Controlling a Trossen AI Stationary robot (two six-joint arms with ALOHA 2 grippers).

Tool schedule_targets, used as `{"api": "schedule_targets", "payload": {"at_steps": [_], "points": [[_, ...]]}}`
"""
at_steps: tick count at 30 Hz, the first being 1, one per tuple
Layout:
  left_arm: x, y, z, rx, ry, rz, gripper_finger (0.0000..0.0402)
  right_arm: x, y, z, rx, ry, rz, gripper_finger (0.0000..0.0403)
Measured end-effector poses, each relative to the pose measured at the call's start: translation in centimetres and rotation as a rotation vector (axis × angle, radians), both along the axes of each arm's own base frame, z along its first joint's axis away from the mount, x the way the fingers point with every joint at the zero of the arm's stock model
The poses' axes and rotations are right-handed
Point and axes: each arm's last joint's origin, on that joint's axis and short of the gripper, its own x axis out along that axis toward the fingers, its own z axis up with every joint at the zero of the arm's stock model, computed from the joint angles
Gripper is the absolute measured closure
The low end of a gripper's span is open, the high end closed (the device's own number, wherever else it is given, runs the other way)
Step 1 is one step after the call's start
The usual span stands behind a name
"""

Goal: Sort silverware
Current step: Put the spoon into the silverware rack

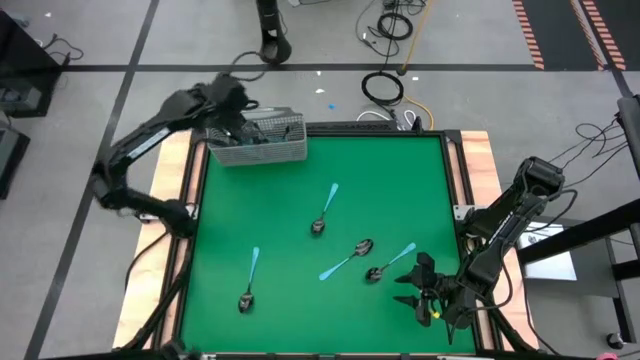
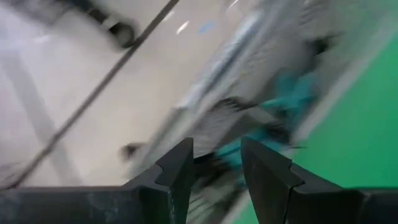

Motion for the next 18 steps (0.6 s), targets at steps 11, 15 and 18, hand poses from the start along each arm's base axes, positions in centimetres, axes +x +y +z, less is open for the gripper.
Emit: {"api": "schedule_targets", "payload": {"at_steps": [11,15,18], "points": [[0.7,-10.3,-6.4,-0.105,-0.571,-0.473,0.0265,1.7,-1.6,0.5,-0.197,-0.146,-0.148,0.0179],[2.4,-14.1,-9.2,-0.135,-0.735,-0.625,0.0265,2.7,-2.5,0.5,-0.193,-0.146,-0.205,0.0179],[3.5,-16.9,-10.6,-0.116,-0.844,-0.691,0.0265,3.2,-2.9,0.6,-0.190,-0.147,-0.234,0.0179]]}}
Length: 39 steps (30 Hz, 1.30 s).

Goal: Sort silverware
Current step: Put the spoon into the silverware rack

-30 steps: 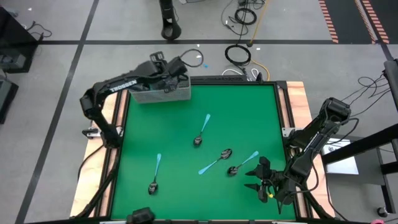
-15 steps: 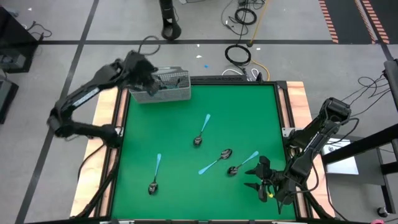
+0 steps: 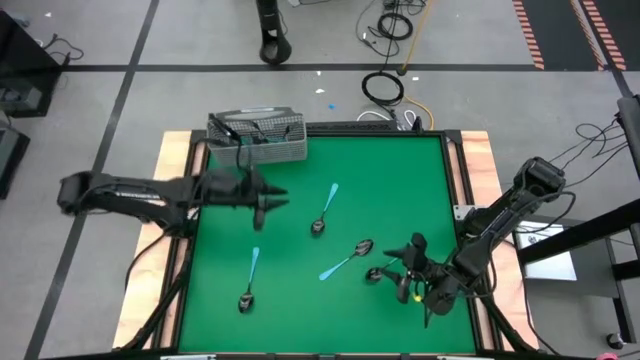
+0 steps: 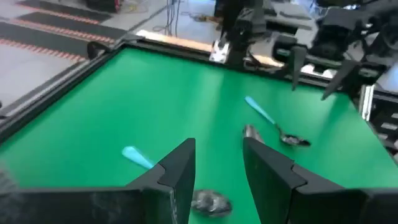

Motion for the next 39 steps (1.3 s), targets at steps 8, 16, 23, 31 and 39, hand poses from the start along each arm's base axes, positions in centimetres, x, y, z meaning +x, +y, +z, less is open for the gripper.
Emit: {"api": "schedule_targets", "payload": {"at_steps": [8,16,23,31,39], "points": [[3.9,-6.3,-1.8,0.107,0.062,0.025,0.0265,0.9,-1.0,0.0,-0.029,0.015,-0.035,0.0179],[8.4,-9.0,-6.0,0.095,0.225,0.021,0.0265,2.2,-2.1,0.4,0.017,0.078,0.032,0.0179],[11.2,-9.4,-8.0,0.076,0.254,0.076,0.0265,2.6,-2.6,0.3,0.010,0.157,0.134,0.0179],[15.0,-3.4,-6.5,-0.133,0.436,0.315,0.0265,3.0,-3.2,0.3,-0.051,0.181,0.144,0.0179],[18.0,2.6,-8.0,-0.198,0.693,0.366,0.0265,3.0,-3.3,0.1,-0.039,0.207,0.173,0.0179]]}}
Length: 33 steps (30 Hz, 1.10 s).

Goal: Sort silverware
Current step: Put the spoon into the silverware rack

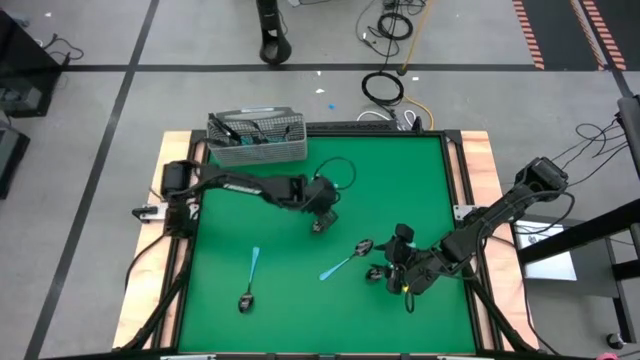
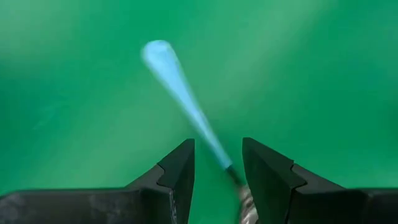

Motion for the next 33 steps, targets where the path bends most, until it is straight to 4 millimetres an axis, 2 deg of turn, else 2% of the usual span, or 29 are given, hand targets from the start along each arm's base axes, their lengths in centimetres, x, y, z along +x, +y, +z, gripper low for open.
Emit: {"api": "schedule_targets", "payload": {"at_steps": [3,8,13,20,28,33], "points": [[1.5,0.8,-0.7,-0.037,-0.017,-0.045,0.0265,0.0,0.0,0.0,0.006,0.008,0.009,0.0179],[2.2,0.9,-2.8,-0.035,0.054,-0.053,0.0265,-0.1,0.0,-0.1,0.001,0.015,0.009,0.0179],[2.1,0.7,-2.9,0.002,0.087,-0.051,0.0265,-0.2,-0.1,-0.2,-0.013,0.033,0.009,0.0179],[1.7,0.2,-1.0,0.046,0.067,-0.057,0.0265,-0.3,-0.2,-0.4,-0.028,0.051,0.006,0.0179],[0.5,0.2,-2.0,0.057,0.198,0.007,0.0265,-0.3,-0.2,-0.4,-0.007,0.046,-0.010,0.0179],[0.9,-0.2,-2.0,0.008,0.156,-0.022,0.0265,-0.3,-0.2,-0.4,-0.004,0.046,-0.011,0.0179]]}}
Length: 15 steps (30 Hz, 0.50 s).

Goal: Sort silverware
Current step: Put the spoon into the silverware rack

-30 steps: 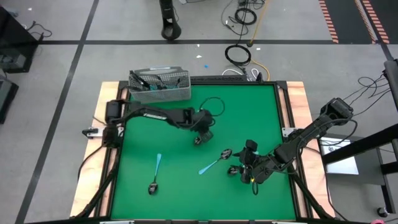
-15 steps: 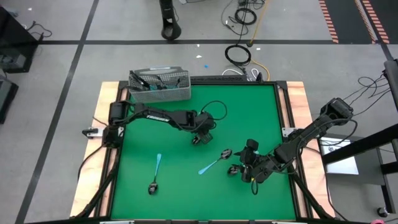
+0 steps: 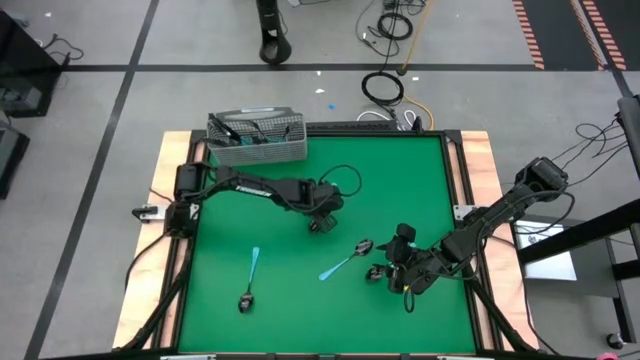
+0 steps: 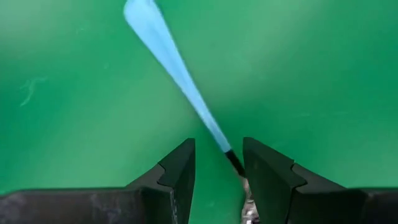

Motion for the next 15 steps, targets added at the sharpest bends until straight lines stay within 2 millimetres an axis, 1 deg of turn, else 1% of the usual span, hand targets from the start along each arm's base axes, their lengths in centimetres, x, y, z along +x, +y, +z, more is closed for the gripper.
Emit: {"api": "schedule_targets", "payload": {"at_steps": [9,12,15], "points": [[0.2,0.0,0.1,0.001,-0.027,-0.001,0.0265,0.0,0.0,0.0,0.002,-0.001,0.000,0.0179],[0.3,0.0,-0.4,-0.002,-0.013,-0.001,0.0265,0.0,0.0,0.0,0.002,-0.001,0.000,0.0179],[0.5,-0.1,-1.4,-0.017,-0.006,0.015,0.0265,0.0,0.0,0.0,0.002,-0.001,0.000,0.0179]]}}
